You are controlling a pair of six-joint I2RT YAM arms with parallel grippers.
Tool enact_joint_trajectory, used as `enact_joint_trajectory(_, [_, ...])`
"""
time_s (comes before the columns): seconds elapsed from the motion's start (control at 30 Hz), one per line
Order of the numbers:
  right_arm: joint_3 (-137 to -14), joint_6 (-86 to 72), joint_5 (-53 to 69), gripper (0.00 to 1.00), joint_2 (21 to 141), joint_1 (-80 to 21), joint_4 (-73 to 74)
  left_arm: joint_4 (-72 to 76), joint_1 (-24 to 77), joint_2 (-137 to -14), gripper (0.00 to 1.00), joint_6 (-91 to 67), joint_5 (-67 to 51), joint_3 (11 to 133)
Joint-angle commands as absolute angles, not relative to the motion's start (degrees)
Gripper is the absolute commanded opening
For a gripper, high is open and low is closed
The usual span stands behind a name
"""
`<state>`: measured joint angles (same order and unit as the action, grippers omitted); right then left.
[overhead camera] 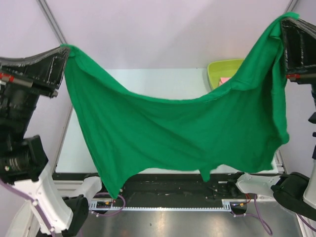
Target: Fold and stack the t-shirts
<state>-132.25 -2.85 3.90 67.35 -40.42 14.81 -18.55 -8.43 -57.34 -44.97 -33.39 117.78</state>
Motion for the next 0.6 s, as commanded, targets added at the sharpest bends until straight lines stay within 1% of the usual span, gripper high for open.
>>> enact_joint_trajectory(0.0, [-131.83,1.91,-1.74,0.0,72.67,-40.52,16.7,-14.77,-8.26,-63.71,0.0,-49.13,-34.8,116.02])
enact_joint_trajectory(0.1, [-131.84,4.47,-5.18,0.0,76.1,-40.26,16.61,-13.19,-8.17,-68.19,0.0,-49.04,-35.33,116.02])
enact_joint_trajectory(0.2, [-132.45,3.52,-4.84,0.0,79.09,-35.44,15.3,-11.69,-8.35,-73.81,0.0,-48.96,-36.03,116.8])
enact_joint_trajectory(0.23, [-132.97,-0.4,-3.27,0.0,81.1,-29.59,14.77,-11.95,-8.44,-77.48,0.0,-48.87,-36.3,119.16])
enact_joint_trajectory(0.27, [-133.33,-3.57,1.45,0.0,82.34,-25.7,13.37,-12.13,-8.35,-79.52,0.0,-48.95,-36.65,120.75])
enact_joint_trajectory(0.3, [-133.85,-6.39,3.23,0.0,83.4,-22.27,12.32,-12.56,-8.35,-81.63,0.0,-48.96,-37.0,122.68])
enact_joint_trajectory(0.33, [-134.12,-12.25,4.9,0.0,85.5,-19.19,11.17,-12.92,-8.44,-85.91,0.0,-48.96,-37.44,127.39])
enact_joint_trajectory(0.37, [-134.38,-14.57,8.66,0.0,86.65,-13.5,8.29,-14.14,-8.52,-88.22,0.0,-48.96,-37.53,130.23])
enact_joint_trajectory(0.4, [-134.82,-17.2,10.18,0.0,87.7,-11.62,6.52,-14.5,-8.96,-90.59,0.0,-49.3,-37.7,133.21])
enact_joint_trajectory(0.43, [-137.35,-18.53,10.98,0.0,89.19,-10.38,5.2,-14.24,-9.23,-94.79,0.0,-49.83,-38.66,138.46])
enact_joint_trajectory(0.5, [-143.41,-21.0,12.39,0.0,94.64,-7.83,5.01,-8.46,-11.15,-96.76,0.0,-54.3,-39.72,139.31])
enact_joint_trajectory(0.53, [-149.01,-21.79,12.91,0.0,96.22,-7.3,4.57,-6.18,-11.77,-98.42,0.0,-56.23,-40.42,139.92])
enact_joint_trajectory(0.57, [-150.45,-22.75,13.09,0.0,97.89,-7.03,3.7,-3.63,-12.39,-99.48,0.0,-58.95,-41.56,140.97])
